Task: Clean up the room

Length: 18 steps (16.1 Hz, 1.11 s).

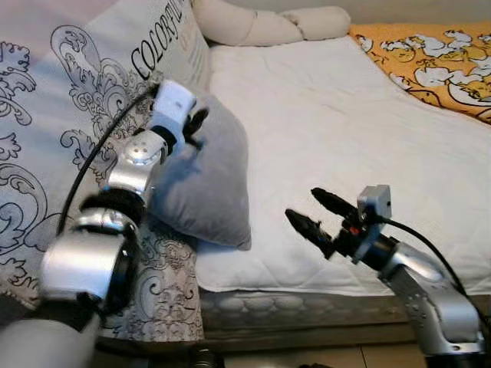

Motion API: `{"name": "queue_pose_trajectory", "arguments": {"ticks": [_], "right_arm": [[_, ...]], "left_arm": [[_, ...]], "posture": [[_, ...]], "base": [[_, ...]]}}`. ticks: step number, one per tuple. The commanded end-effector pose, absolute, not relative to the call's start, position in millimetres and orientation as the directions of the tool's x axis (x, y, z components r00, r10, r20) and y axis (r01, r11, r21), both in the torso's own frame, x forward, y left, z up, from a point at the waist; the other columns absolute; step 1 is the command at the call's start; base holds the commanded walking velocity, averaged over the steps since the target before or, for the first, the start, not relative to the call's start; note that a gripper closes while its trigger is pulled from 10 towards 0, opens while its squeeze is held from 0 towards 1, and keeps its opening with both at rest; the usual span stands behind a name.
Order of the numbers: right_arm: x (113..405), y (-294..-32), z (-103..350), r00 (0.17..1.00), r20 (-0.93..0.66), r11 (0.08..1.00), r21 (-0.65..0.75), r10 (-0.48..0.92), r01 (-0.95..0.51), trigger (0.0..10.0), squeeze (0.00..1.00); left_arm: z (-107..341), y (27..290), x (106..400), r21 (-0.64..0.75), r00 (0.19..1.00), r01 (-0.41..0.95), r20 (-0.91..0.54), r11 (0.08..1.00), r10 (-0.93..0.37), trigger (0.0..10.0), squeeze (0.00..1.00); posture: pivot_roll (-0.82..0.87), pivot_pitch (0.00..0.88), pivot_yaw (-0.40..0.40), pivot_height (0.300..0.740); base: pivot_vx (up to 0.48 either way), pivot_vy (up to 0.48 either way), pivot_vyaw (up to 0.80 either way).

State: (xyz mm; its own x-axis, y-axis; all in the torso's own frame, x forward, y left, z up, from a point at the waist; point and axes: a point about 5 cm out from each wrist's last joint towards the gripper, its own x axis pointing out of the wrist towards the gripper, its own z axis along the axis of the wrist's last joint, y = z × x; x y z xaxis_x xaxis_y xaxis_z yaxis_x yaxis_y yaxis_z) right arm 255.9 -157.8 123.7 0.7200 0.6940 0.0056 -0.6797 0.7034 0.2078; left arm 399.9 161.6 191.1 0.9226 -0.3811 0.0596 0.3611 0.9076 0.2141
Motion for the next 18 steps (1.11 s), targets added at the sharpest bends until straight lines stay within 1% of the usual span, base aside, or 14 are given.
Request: {"name": "queue_pose_trajectory", "arguments": {"ticks": [1,2,4,5,6,7,9,10,12,13,14,15,17,18], "right_arm": [[258.3,-161.9,127.6,0.751,0.012,0.733,0.207,0.66,-0.648,10.0,0.0],[259.1,-163.2,126.9,0.778,0.004,0.758,0.221,0.628,-0.613,10.0,0.0],[263.7,-167.7,120.9,0.868,-0.061,0.853,0.232,0.493,-0.468,10.0,0.0],[266.3,-171.8,117.0,0.909,-0.082,0.896,0.226,0.409,-0.383,10.0,0.0],[266.6,-177.5,111.0,0.951,-0.108,0.94,0.218,0.289,-0.261,10.0,0.0],[266.3,-178.6,109.6,0.959,-0.113,0.948,0.217,0.26,-0.232,10.0,0.0],[264.8,-176.1,105.9,0.965,-0.136,0.96,0.203,0.224,-0.194,10.0,0.0],[264.7,-174.0,104.7,0.967,-0.145,0.964,0.197,0.209,-0.179,10.0,0.0],[264.5,-168.2,105.6,0.968,-0.143,0.965,0.197,0.205,-0.175,10.0,0.0],[263.0,-166.9,107.2,0.971,-0.124,0.967,0.185,0.202,-0.177,10.0,0.0],[262.4,-167.7,107.6,0.974,-0.119,0.968,0.183,0.194,-0.17,10.0,0.0],[262.4,-171.6,108.5,0.983,-0.119,0.981,0.151,0.14,-0.122,10.0,0.0],[259.7,-177.7,105.4,0.988,-0.129,0.989,0.134,0.085,-0.068,10.0,0.0],[258.0,-180.1,103.3,0.988,-0.134,0.989,0.134,0.074,-0.056,10.0,0.0]], "left_arm": [[185.8,164.6,395.8,0.163,0.92,0.367,0.081,0.916,-0.383,10.0,0.76],[181.9,162.8,390.7,0.142,0.92,0.363,0.106,0.921,-0.378,10.0,0.76],[170.7,157.3,367.3,0.044,0.924,0.347,0.154,0.937,-0.35,10.0,0.78],[163.7,156.9,356.6,0.016,0.933,0.329,0.147,0.944,-0.328,10.0,0.79],[147.9,158.6,335.1,-0.018,0.955,0.282,0.101,0.959,-0.279,10.0,0.8],[144.9,159.2,328.8,-0.028,0.959,0.271,0.088,0.962,-0.268,10.0,0.8],[131.7,168.5,310.8,0.025,0.97,0.238,0.041,0.971,-0.239,10.0,0.79],[126.8,173.4,302.5,0.042,0.975,0.219,0.017,0.975,-0.22,10.0,0.79],[121.9,182.4,287.9,0.05,0.986,0.166,-0.028,0.985,-0.165,10.0,0.79],[120.8,191.7,275.5,0.059,0.994,0.102,-0.052,0.993,-0.099,10.0,0.79],[121.0,194.4,271.7,0.07,0.995,0.089,-0.06,0.994,-0.084,10.0,0.79],[122.0,199.4,267.0,0.097,0.995,0.07,-0.071,0.993,-0.063,10.0,0.79],[120.8,201.8,261.8,0.094,0.995,0.038,-0.09,0.995,-0.029,10.0,0.8],[119.7,201.1,260.5,0.09,0.995,0.032,-0.099,0.995,-0.023,10.0,0.8]], "posture": [[0.0,0.0,0.064,0.74],[0.01,0.0,0.056,0.74],[0.02,0.0,0.046,0.74],[0.02,0.0,0.041,0.74],[0.04,0.0,0.031,0.74],[0.04,0.0,0.031,0.74],[0.06,0.0,-0.005,0.74],[0.06,0.0,-0.005,0.74],[0.06,0.0,-0.002,0.74],[0.07,0.0,0.0,0.74],[0.07,0.0,0.0,0.74],[0.07,0.0,-0.012,0.74],[0.07,0.0,-0.005,0.74],[0.07,0.0,-0.004,0.74]], "base": [[0.0,0.0,0.0],[0.0,0.0,0.0],[0.0,0.0,0.0],[0.0,-0.446,0.0],[0.0,-0.48,0.0],[0.0,-0.48,0.0],[0.0,-0.48,0.0],[0.0,-0.48,0.0],[0.0,-0.48,0.0],[0.0,-0.48,0.0],[0.0,-0.48,0.0],[0.0,-0.48,0.0],[0.0,-0.48,0.0],[0.0,-0.48,0.76]]}}
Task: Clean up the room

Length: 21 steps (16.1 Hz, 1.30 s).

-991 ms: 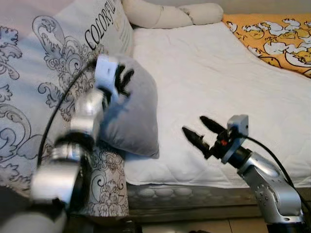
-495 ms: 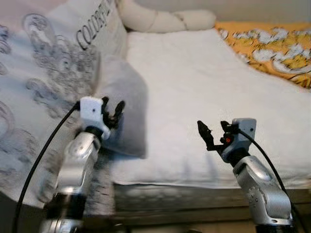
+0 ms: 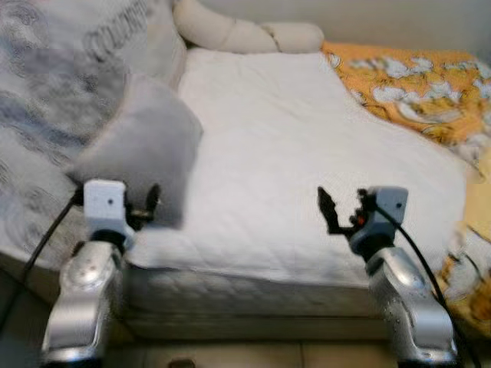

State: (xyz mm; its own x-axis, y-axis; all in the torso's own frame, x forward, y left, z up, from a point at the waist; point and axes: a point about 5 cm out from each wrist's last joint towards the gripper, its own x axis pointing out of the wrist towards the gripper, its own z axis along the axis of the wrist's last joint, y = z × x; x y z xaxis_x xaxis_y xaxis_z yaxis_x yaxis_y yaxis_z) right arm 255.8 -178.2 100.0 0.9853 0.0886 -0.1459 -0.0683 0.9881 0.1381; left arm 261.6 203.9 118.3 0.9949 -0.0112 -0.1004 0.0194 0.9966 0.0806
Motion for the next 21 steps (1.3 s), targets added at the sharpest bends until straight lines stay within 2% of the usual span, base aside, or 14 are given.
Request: {"name": "queue_pose_trajectory", "arguments": {"ticks": [1,4,7,10,13,21], "right_arm": [[253.6,-186.2,99.4,0.988,-0.149,0.992,0.124,0.052,-0.033,10.0,0.0],[251.6,-185.6,99.9,0.987,-0.156,0.993,0.119,0.03,-0.011,10.0,0.0],[251.4,-188.9,96.1,0.986,-0.169,0.989,0.147,-0.007,0.033,10.0,0.0],[252.7,-184.5,96.9,0.985,-0.169,0.991,0.133,0.029,-0.007,10.0,0.0],[253.0,-184.3,93.7,0.983,-0.183,0.993,0.112,-0.007,0.028,10.0,0.0],[260.1,-180.1,97.6,0.988,-0.154,0.996,0.092,0.003,0.011,10.0,0.0]], "left_arm": [[119.5,195.5,260.2,0.086,0.993,0.039,-0.116,0.996,-0.029,10.0,0.79],[119.4,199.2,258.2,0.091,0.992,0.026,-0.128,0.995,-0.014,10.0,0.8],[117.2,196.2,255.7,0.116,0.989,0.036,-0.144,0.993,-0.019,10.0,0.8],[120.9,198.4,258.1,0.11,0.99,0.021,-0.141,0.994,-0.005,10.0,0.79],[118.3,198.1,258.0,0.097,0.988,0.009,-0.153,0.995,0.006,10.0,0.79],[121.9,201.2,265.8,0.095,0.989,-0.017,-0.148,0.995,0.031,10.0,0.79]], "posture": [[0.06,0.0,0.002,0.74],[0.05,0.0,-0.002,0.74],[0.06,0.0,-0.007,0.74],[0.07,0.0,-0.006,0.74],[0.05,0.0,-0.008,0.74],[0.07,0.0,0.0,0.74]], "base": [[0.0,-0.48,0.79],[0.0,-0.48,0.77],[0.0,-0.48,0.0],[0.0,-0.48,0.0],[0.0,-0.48,0.0],[0.0,-0.48,0.0]]}}
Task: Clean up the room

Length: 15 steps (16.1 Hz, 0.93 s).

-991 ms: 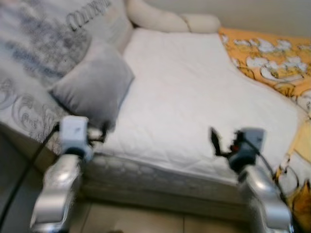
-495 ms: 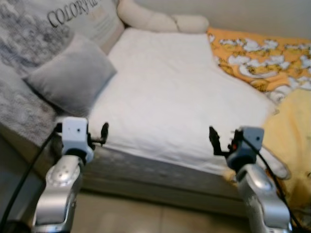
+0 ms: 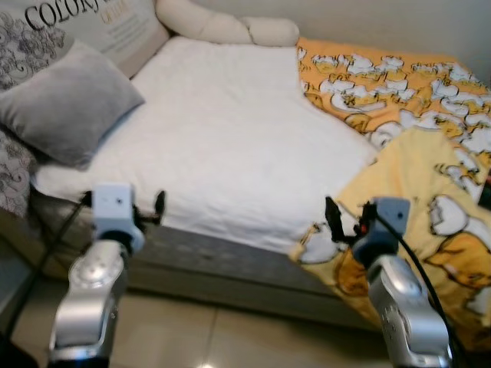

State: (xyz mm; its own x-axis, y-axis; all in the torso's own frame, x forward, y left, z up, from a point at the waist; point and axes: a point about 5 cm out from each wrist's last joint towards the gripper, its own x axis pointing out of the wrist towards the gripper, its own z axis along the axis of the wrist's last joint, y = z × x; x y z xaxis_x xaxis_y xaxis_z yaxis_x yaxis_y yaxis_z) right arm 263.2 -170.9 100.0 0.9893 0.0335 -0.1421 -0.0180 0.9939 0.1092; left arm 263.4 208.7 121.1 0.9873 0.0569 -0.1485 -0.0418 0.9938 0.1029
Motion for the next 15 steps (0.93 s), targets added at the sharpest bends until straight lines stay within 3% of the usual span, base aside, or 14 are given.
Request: {"name": "queue_pose_trajectory", "arguments": {"ticks": [1,15], "right_arm": [[263.0,-181.3,97.1,0.989,-0.149,0.997,0.082,0.003,0.01,10.0,0.0],[269.6,-182.8,93.8,0.992,-0.128,0.999,0.047,0.008,-0.002,10.0,0.0]], "left_arm": [[122.5,198.5,267.9,0.097,0.989,-0.014,-0.144,0.995,0.028,10.0,0.79],[115.1,192.3,274.1,0.107,0.989,-0.018,-0.147,0.994,0.034,10.0,0.79]], "posture": [[0.08,0.0,0.004,0.74],[0.06,0.0,0.007,0.74]], "base": [[0.0,-0.48,0.0],[0.0,-0.48,0.0]]}}
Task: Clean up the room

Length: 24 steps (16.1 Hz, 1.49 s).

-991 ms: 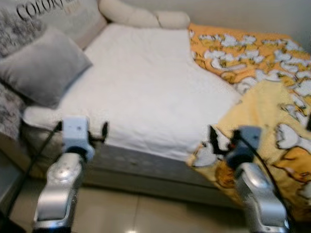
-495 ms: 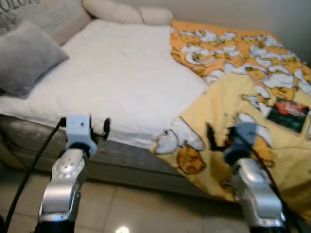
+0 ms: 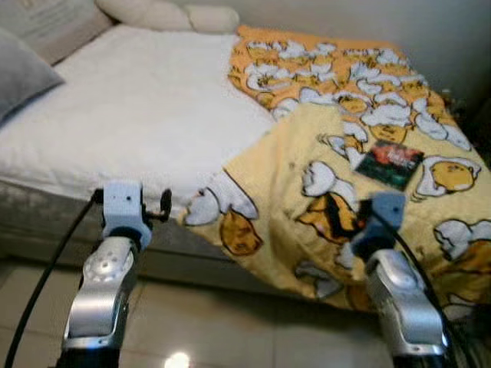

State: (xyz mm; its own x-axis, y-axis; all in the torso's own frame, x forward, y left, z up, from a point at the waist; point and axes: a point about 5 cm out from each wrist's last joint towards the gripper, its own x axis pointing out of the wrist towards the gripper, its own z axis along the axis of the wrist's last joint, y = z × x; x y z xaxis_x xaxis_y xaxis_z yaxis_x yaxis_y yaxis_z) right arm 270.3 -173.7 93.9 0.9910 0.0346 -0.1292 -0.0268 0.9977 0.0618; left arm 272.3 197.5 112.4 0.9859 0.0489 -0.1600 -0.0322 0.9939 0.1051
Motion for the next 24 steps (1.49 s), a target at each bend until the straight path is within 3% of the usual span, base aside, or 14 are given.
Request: {"name": "queue_pose_trajectory", "arguments": {"ticks": [1,5,11,24], "right_arm": [[269.9,-186.0,93.9,0.992,-0.13,0.998,0.064,-0.01,0.019,10.0,0.0],[273.5,-179.6,95.3,0.988,-0.149,0.999,0.036,0.034,-0.029,10.0,0.0],[277.5,-179.8,96.4,0.987,-0.156,0.999,0.031,0.044,-0.04,10.0,0.0],[277.2,-172.7,92.0,0.98,-0.181,0.996,-0.015,0.08,-0.084,10.0,0.0]], "left_arm": [[115.3,190.4,273.7,0.104,0.989,-0.016,-0.144,0.995,0.031,10.0,0.79],[118.9,193.3,278.2,0.078,0.992,-0.05,-0.11,0.996,0.058,10.0,0.78],[119.2,183.0,279.9,0.064,0.996,0.012,-0.093,0.998,-0.006,10.0,0.8],[117.8,186.7,279.5,0.063,0.995,0.011,-0.095,0.998,-0.005,10.0,0.8]], "posture": [[0.06,0.0,0.006,0.74],[0.04,0.0,0.003,0.74],[0.05,0.0,0.0,0.74],[0.05,0.0,0.0,0.74]], "base": [[0.0,-0.48,0.0],[0.0,0.0,0.0],[0.0,0.0,-0.15],[0.298,0.0,-0.09]]}}
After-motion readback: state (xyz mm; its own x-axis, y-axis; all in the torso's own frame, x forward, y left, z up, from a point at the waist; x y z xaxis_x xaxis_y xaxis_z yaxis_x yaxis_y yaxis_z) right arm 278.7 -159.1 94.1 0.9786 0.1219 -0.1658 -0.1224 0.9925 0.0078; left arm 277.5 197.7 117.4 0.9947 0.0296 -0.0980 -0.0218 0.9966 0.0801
